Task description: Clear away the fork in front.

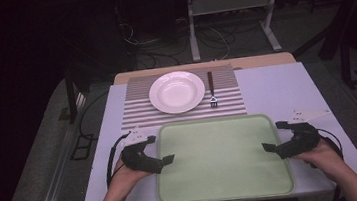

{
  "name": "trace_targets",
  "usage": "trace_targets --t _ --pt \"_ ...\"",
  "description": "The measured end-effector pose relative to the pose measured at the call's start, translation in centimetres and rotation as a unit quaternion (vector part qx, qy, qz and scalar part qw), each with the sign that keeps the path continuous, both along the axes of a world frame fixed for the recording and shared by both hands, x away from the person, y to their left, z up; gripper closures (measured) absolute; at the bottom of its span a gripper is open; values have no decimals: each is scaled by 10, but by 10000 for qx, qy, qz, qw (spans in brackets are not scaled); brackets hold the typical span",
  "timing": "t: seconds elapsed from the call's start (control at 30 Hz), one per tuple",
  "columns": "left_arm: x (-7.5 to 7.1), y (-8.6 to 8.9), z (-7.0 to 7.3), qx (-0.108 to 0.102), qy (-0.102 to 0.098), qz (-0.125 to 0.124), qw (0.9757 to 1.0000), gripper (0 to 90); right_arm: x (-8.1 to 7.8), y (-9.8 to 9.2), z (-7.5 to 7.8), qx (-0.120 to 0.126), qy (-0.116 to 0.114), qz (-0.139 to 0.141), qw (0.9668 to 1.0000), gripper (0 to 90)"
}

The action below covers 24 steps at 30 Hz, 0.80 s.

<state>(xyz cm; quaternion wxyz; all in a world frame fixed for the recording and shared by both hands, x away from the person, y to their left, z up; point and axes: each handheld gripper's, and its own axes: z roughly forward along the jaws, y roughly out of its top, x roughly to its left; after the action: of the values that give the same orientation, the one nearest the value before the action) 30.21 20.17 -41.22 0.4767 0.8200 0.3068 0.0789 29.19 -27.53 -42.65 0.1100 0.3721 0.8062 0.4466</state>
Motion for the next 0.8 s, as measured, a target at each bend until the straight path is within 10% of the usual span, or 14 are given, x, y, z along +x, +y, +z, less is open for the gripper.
trace_targets --t 0.8 --pt "-1 -2 -4 72 38 -49 10000 0 28 26 6 -239 220 -130 9994 0"
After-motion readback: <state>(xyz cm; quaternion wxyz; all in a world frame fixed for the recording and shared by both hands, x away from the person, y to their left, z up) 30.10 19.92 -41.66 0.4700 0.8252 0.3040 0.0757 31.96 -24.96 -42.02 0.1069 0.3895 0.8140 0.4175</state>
